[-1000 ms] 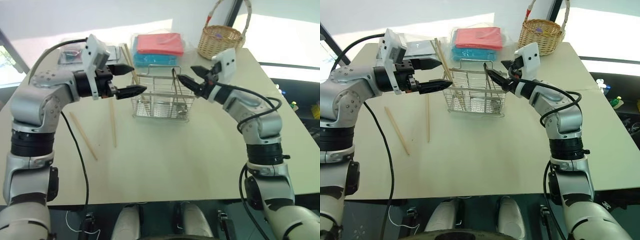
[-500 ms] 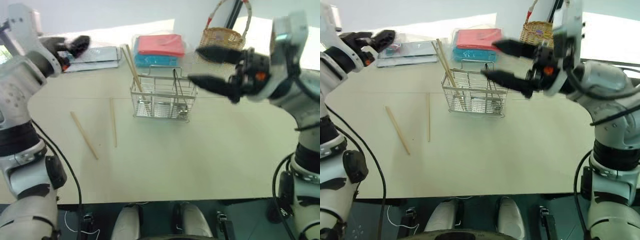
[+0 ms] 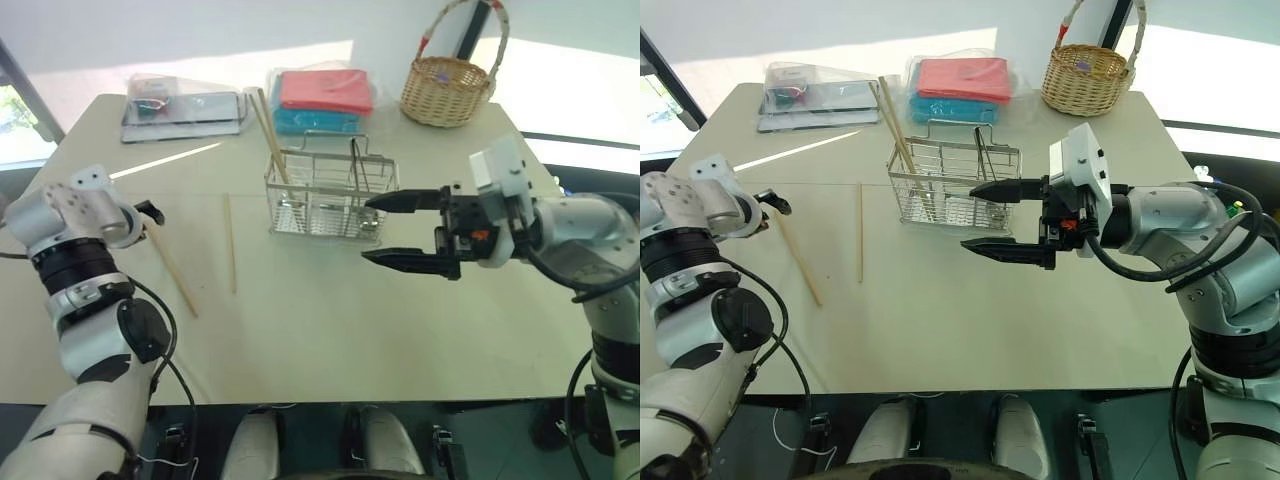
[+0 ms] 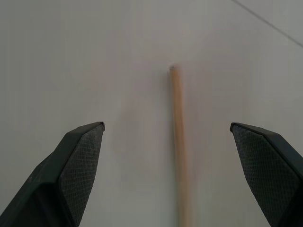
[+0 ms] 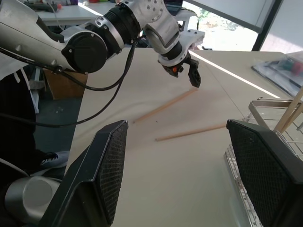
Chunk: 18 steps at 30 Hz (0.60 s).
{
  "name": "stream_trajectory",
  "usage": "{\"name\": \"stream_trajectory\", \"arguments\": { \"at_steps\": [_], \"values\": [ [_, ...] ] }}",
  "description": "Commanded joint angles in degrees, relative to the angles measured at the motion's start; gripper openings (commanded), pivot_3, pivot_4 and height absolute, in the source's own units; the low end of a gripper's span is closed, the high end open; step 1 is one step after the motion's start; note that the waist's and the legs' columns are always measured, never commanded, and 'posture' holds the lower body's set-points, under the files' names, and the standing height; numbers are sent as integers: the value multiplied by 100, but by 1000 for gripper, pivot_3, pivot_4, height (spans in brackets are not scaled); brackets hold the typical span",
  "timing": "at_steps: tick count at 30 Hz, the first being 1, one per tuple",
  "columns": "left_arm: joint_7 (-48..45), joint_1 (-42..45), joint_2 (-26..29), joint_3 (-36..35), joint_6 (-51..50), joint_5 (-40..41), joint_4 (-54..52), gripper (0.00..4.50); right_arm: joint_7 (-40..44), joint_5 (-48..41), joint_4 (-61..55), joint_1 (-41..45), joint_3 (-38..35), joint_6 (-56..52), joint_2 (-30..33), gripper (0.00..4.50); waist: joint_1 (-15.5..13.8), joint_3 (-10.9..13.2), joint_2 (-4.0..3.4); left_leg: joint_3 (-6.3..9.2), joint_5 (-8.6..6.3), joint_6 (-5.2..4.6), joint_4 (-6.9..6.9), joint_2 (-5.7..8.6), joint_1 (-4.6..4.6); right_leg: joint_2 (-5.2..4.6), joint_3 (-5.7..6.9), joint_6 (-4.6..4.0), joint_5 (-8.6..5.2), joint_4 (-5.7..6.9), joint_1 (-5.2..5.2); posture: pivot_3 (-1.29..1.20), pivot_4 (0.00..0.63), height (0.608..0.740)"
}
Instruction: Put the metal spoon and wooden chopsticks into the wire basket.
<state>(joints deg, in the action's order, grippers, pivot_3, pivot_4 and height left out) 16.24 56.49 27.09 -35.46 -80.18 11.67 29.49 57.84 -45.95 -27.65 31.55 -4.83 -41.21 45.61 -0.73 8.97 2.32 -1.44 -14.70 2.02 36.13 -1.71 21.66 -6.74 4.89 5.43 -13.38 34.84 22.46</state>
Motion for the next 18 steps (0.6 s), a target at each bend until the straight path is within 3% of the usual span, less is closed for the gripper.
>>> {"name": "stream_trajectory", "arguments": {
  "at_steps": [1,8,9,11,13,18],
  "values": [
    [-63,277,121,139,339,-116,594,4500,-79,-152,-280,-117,-209,49,42,3425,-10,0,1,0,0,0,0,0,1,0,0,0,0,-7,0,0,150,703],
    [-148,656,313,341,1451,-175,2219,4500,-258,-241,-435,-411,-375,66,33,3425,-10,-5,-9,-4,-1,1,-5,-1,-7,-3,3,0,1,-20,-7,0,150,703],
    [-144,715,327,357,1598,-163,2402,4251,-273,-244,-454,-442,-389,78,35,3475,-9,-6,-11,-7,-1,1,-6,-1,-10,-5,3,0,1,-21,-9,0,150,703],
    [-109,835,344,359,1876,-131,2717,3712,-321,-267,-492,-501,-421,92,36,3493,-12,-7,-13,-8,-1,1,-6,-1,-12,-5,4,0,1,-21,-9,0,150,703],
    [-97,928,364,360,2047,-97,2942,2832,-367,-306,-522,-545,-456,87,35,3493,-27,-8,-14,-8,-1,1,-7,-2,-12,-6,4,0,1,-20,-10,0,150,703],
    [34,1161,436,369,2352,-73,3355,197,-412,-342,-549,-690,-545,137,58,3493,-145,-7,-13,-11,-1,1,-6,-1,-6,-9,7,2,2,-36,-12,0,150,703]
  ]
}}
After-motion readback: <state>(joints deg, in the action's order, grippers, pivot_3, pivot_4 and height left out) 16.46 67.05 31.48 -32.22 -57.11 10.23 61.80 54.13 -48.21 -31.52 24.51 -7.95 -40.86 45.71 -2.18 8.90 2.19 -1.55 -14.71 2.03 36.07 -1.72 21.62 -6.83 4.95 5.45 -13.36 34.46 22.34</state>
